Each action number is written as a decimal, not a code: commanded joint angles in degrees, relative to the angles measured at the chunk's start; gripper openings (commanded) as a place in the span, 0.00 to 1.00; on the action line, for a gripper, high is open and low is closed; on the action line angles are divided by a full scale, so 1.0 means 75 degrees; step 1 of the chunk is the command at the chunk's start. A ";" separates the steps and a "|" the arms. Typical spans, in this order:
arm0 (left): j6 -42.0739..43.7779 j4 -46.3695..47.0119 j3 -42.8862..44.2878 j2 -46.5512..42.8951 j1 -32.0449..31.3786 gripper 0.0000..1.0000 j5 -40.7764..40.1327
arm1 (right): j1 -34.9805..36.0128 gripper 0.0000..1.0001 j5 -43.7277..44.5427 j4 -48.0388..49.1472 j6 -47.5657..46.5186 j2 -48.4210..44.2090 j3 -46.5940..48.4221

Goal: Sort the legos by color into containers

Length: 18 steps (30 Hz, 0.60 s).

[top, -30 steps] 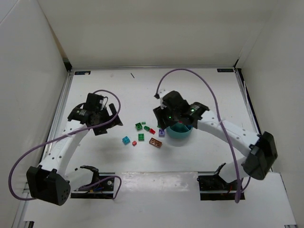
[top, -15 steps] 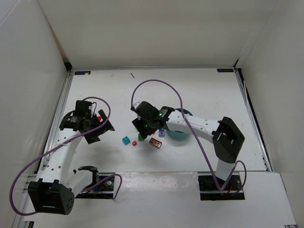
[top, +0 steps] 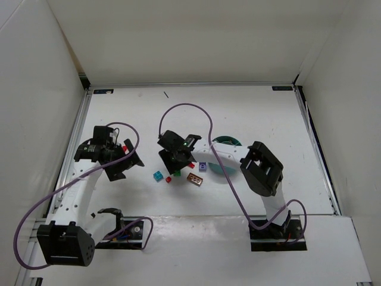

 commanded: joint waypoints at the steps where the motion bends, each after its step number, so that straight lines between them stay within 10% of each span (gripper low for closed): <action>1: 0.0283 -0.0092 0.0295 0.0034 0.0137 1.00 0.0138 | 0.0030 0.59 0.0333 -0.0072 0.0517 0.0193 0.0313; 18: 0.0518 -0.0209 0.0402 0.0234 0.0313 1.00 0.0221 | -0.0076 0.33 0.0332 0.0140 0.0952 0.0463 -0.0167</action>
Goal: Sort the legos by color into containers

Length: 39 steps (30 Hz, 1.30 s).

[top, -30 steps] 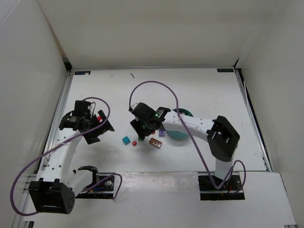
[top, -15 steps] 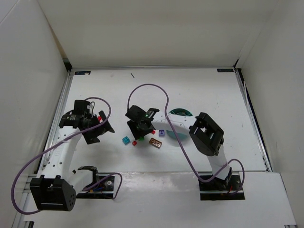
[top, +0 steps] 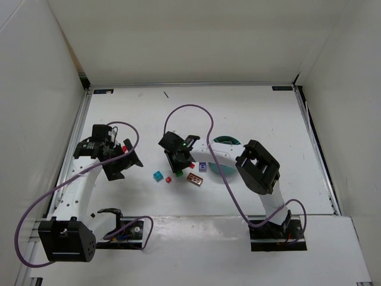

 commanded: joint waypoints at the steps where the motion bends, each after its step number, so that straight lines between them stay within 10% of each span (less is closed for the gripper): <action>1: 0.0084 -0.0022 0.0273 -0.0078 0.0106 1.00 0.0113 | 0.0015 0.34 -0.0131 0.0145 0.0005 0.0055 -0.0132; 17: 0.0212 0.0575 0.0542 0.0308 0.0376 1.00 0.0710 | -0.0758 0.25 -0.0553 -0.0066 -0.0804 -0.2650 -0.0402; 39: 0.0657 0.1654 0.3519 0.3976 -0.0855 1.00 0.0921 | -0.3290 0.26 -0.1362 0.0357 -0.3370 -0.4585 -0.1798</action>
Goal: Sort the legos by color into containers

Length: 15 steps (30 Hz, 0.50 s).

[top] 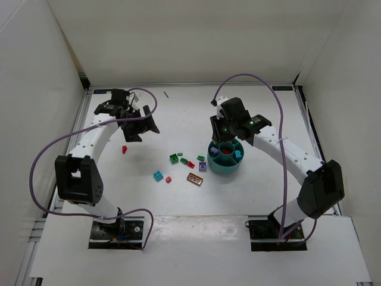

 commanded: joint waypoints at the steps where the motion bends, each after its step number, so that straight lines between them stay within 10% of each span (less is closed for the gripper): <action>1: 0.0203 -0.0145 0.0595 0.0199 -0.0042 1.00 0.0120 | -0.0093 0.26 -0.0266 -0.0135 -0.0441 -0.0313 0.0307; 15: 0.0367 -0.0942 0.1324 0.0540 -0.0253 1.00 -0.0138 | 0.0199 0.26 -0.0361 -0.2200 -0.0020 -0.1766 -0.0394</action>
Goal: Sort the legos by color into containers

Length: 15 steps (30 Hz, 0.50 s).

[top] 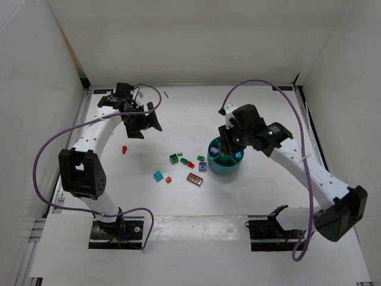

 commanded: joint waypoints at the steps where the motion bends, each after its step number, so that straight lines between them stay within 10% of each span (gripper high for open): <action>1: 0.0128 -0.0097 0.0152 -0.0165 -0.0034 1.00 -0.0039 | 0.0074 0.26 0.0446 -0.0550 0.0210 -0.0161 -0.0273; 15: 0.0046 0.0747 -0.0586 -0.0001 -0.0234 1.00 -0.0062 | 0.0683 0.26 0.1690 0.1112 0.1194 0.0179 -0.1456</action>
